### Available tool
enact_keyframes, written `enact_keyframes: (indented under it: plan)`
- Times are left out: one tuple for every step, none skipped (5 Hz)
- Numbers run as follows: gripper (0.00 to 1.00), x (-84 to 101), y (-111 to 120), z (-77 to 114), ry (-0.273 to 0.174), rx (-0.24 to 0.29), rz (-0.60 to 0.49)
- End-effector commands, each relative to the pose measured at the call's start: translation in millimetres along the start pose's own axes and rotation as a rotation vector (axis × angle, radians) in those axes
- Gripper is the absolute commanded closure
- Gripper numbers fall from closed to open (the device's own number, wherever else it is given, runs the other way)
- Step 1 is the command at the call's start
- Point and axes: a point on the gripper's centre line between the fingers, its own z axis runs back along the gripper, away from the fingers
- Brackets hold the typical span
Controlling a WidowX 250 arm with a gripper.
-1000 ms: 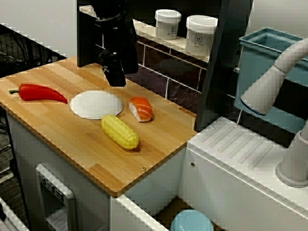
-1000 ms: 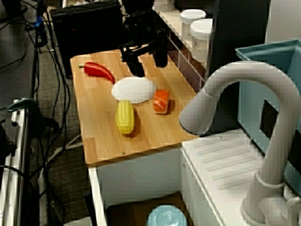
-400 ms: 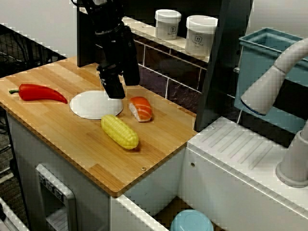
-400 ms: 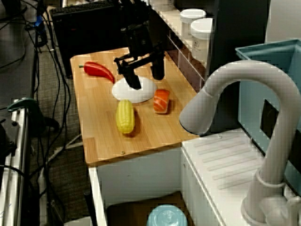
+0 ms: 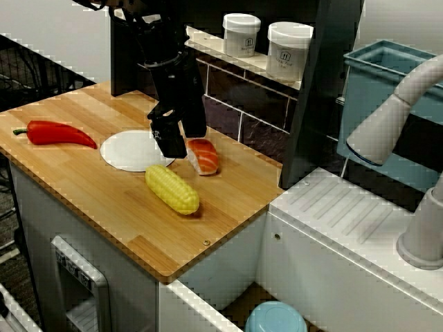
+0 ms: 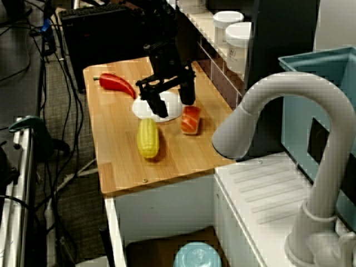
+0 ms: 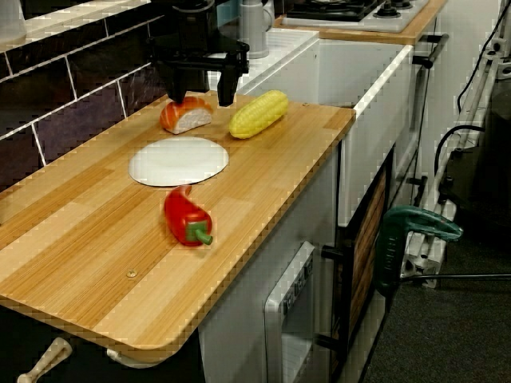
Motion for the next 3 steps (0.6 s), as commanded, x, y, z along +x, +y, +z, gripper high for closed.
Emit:
enact_keyframes:
  plan:
    - [0.00,13.9,12,13.9,-0.002,0.075,-0.007]
    - [0.00,14.6,18,11.3,-0.002,0.086,-0.023]
    - [0.00,12.3,24,3.7,0.012,0.104,-0.030]
